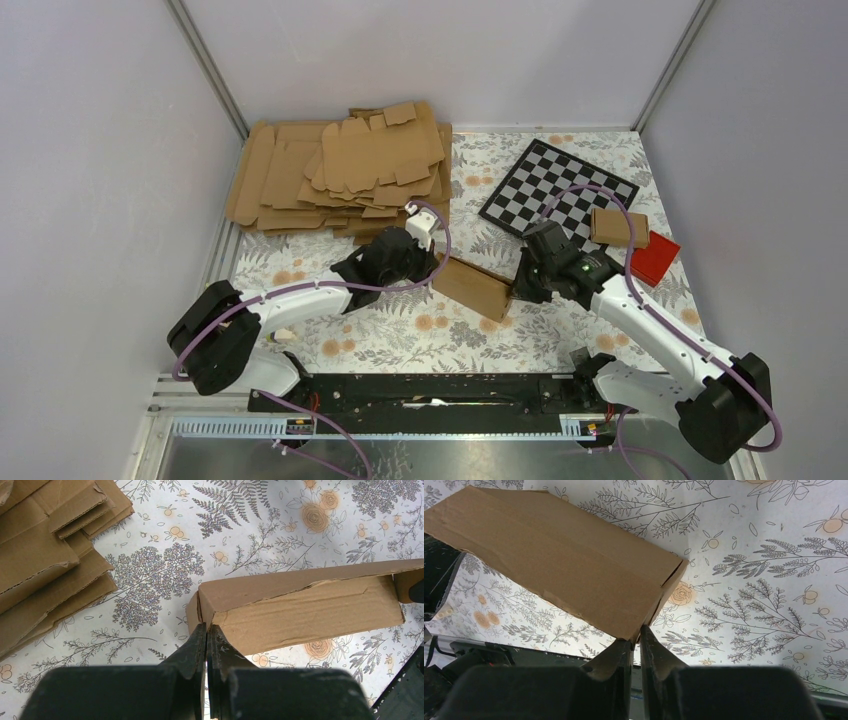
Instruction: Fold the paper box
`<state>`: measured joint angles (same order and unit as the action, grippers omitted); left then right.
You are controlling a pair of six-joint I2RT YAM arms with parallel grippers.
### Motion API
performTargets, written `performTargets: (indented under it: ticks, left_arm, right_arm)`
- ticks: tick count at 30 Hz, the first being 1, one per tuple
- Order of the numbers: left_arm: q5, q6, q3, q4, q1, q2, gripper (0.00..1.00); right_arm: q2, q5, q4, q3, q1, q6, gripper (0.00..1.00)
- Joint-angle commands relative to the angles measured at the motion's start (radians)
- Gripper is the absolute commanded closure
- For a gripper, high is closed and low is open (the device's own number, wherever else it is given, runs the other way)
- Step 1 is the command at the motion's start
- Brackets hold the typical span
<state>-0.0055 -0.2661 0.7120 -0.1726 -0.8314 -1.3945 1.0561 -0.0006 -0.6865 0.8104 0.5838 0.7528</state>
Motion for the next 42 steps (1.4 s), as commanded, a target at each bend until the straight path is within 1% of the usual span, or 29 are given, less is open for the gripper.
performTargets:
  ticks: [1, 13, 21, 25, 29, 33, 37, 39, 40, 41, 42]
  left_arm:
    - [0.01, 0.002, 0.004, 0.053, -0.015, -0.003, 1.0]
    - [-0.031, 0.016, 0.008, 0.065, -0.029, -0.006, 1.0]
    - [-0.03, 0.018, 0.021, 0.069, -0.032, -0.014, 1.0]
    - [-0.033, 0.021, 0.022, 0.067, -0.033, -0.014, 1.0]
    - [-0.03, 0.022, 0.031, 0.067, -0.035, -0.025, 1.0]
    - [-0.028, 0.022, 0.042, 0.067, -0.04, -0.035, 1.0]
    - [-0.033, 0.024, 0.039, 0.068, -0.043, -0.033, 1.0]
    - [-0.036, 0.022, 0.036, 0.068, -0.045, -0.03, 1.0]
    - [-0.037, 0.021, 0.035, 0.068, -0.045, -0.029, 1.0]
    - [-0.037, 0.02, 0.036, 0.068, -0.046, -0.029, 1.0]
    - [-0.039, 0.02, 0.036, 0.068, -0.047, -0.029, 1.0]
  right_arm:
    - [-0.021, -0.047, 0.046, 0.01, -0.02, 0.028, 0.86]
    - [-0.016, -0.081, 0.047, 0.005, -0.044, 0.062, 0.89]
    - [-0.024, -0.089, 0.031, -0.027, -0.046, 0.007, 0.88]
    - [-0.044, -0.06, 0.018, -0.063, -0.046, -0.009, 0.89]
    - [-0.044, -0.05, 0.039, -0.09, -0.045, -0.005, 0.94]
    - [-0.029, -0.06, 0.056, -0.113, -0.043, -0.001, 0.95]
    - [-0.028, -0.035, 0.032, -0.109, -0.043, -0.015, 0.95]
    - [-0.029, -0.013, 0.019, -0.097, -0.041, -0.027, 0.92]
    - [-0.03, -0.007, 0.018, -0.092, -0.04, -0.032, 0.9]
    - [-0.026, -0.006, 0.018, -0.09, -0.038, -0.036, 0.85]
    - [-0.022, -0.013, 0.019, -0.086, -0.038, -0.044, 0.77]
